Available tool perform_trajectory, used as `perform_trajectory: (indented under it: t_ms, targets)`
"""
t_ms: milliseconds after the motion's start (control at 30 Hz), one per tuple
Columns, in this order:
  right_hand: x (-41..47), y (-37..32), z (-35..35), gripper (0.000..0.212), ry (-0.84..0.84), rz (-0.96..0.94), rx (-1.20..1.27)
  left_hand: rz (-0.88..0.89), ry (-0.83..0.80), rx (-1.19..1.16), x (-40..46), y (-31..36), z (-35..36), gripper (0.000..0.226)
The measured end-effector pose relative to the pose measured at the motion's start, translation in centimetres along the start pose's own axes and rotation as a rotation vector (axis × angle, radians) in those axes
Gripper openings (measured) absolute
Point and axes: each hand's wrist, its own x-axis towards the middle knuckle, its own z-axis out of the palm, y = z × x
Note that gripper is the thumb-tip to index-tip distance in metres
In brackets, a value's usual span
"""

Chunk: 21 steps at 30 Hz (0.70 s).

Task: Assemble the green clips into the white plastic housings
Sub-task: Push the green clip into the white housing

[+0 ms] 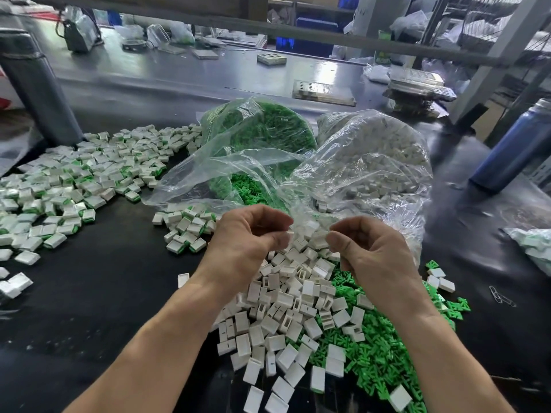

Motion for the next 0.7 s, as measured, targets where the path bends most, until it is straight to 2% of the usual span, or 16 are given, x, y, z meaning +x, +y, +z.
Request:
perform_trajectory:
  t_ms: [200,300,700]
  targets:
    - [-0.7,-0.2,1.0,0.014,-0.113,-0.090,-0.071,0.019,-0.096,-0.195,0.0,-0.3,0.7,0.021]
    - [-0.9,-0.5,1.3,0.016,-0.112,-0.138,-0.094,0.032,-0.127,-0.202,0.0,-0.6,1.1,0.019]
    - [-1.1,-0.9,1.2,0.015,-0.116,-0.183,0.022,0.018,-0.083,-0.217,-0.3,-0.5,1.5,0.020]
